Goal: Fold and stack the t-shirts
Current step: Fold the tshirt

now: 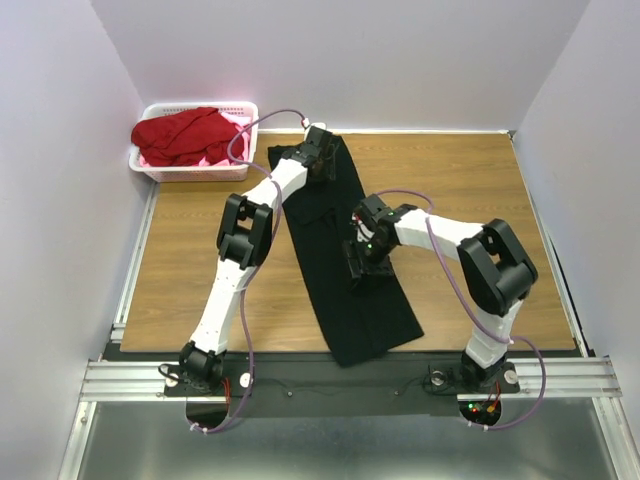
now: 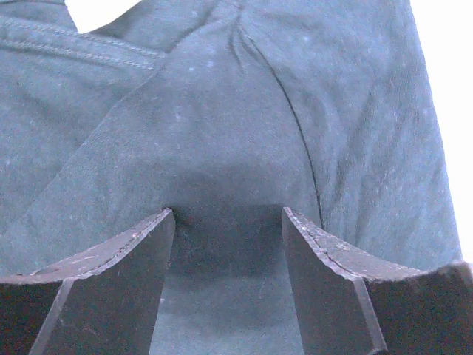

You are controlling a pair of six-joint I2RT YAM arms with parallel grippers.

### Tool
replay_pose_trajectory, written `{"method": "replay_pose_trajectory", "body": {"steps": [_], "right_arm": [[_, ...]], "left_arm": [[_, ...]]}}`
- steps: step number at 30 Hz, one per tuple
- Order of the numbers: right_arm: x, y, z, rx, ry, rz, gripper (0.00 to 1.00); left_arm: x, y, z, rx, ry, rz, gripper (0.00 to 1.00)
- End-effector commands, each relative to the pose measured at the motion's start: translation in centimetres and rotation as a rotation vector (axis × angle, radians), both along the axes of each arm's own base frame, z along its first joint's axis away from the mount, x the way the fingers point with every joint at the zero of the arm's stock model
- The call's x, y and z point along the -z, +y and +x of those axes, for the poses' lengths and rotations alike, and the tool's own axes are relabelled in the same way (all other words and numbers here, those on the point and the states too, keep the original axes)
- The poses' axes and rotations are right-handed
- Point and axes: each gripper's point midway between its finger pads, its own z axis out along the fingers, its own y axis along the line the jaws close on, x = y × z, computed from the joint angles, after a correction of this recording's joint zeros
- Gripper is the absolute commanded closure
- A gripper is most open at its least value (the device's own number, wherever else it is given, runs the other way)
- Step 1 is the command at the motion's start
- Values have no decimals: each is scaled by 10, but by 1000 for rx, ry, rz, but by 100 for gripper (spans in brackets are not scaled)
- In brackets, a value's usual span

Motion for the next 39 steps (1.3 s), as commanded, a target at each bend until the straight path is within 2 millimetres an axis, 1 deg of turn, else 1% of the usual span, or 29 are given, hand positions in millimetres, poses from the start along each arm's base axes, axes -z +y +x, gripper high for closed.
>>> {"method": "replay_pose_trajectory", "body": {"steps": [1,2,3,4,7,8,10,11,12,13,14,15,16,17,18,19,20,21,22,24,25,26,31,32,34,35,36,37,39], "right_arm": [[13,30,27,-2,-51,49,31],[12,31,33,1,-64,45,31],[6,36,43,5,-95,49,31],[4,38,46,3,-104,54,31],[-15,44,56,-7,-152,86,31],[-27,44,58,-8,-185,97,31],[-39,37,65,12,-249,71,31],[-41,30,64,19,-265,54,31],[-54,25,65,21,-303,50,31],[-55,12,69,47,-327,14,31],[-53,1,65,62,-322,-10,31],[-55,-7,66,71,-334,-20,31],[-64,-19,70,104,-353,-18,31],[-63,-27,71,119,-354,-27,31],[-59,-35,69,127,-346,-37,32],[-63,-45,71,149,-351,-35,32],[-62,-49,72,155,-349,-34,32],[-62,-52,72,158,-347,-34,32],[-60,-55,72,160,-343,-35,32],[-60,-56,72,157,-343,-34,32],[-60,-55,70,149,-336,-27,32],[-60,-54,70,151,-332,-21,32],[-57,-54,64,140,-318,-11,32],[-55,-55,61,137,-312,-12,32],[-52,-55,56,124,-301,-7,32],[-47,-57,51,119,-286,-14,32],[-44,-58,48,115,-278,-14,32],[-42,-58,46,107,-272,-11,33],[-36,-58,40,81,-256,-3,36]], "left_arm": [[-10,13,24,34,-42,-33,26],[-14,12,27,40,-57,-44,26],[-18,13,31,45,-71,-54,25],[-24,11,33,54,-86,-63,24],[-55,10,40,69,-153,-78,19],[-80,10,37,76,-182,-92,19],[-105,12,30,75,-207,-109,17],[-133,14,20,74,-235,-128,16],[-146,17,14,65,-246,-144,16],[-158,19,6,61,-256,-153,16],[-179,23,-10,55,-279,-163,16],[-188,26,-19,47,-283,-167,16],[-193,28,-28,32,-280,-179,16],[-200,34,-45,22,-278,-181,16],[-202,35,-55,8,-277,-173,16],[-201,39,-63,-24,-270,-177,18],[-195,49,-76,-55,-250,-166,20],[-189,61,-80,-108,-244,-140,23],[-184,72,-83,-148,-235,-119,29],[-163,89,-90,-220,-193,-97,32],[-156,92,-91,-230,-171,-107,34],[-144,98,-89,-255,-149,-118,35],[-121,112,-73,-330,-150,-120,39],[-110,115,-69,-344,-139,-111,39],[-106,129,-59,-393,-151,-101,40],[-97,133,-54,-405,-144,-91,40],[-94,139,-50,-419,-144,-84,40],[-85,141,-47,-418,-131,-69,40],[-84,141,-43,-413,-131,-64,40]]}}
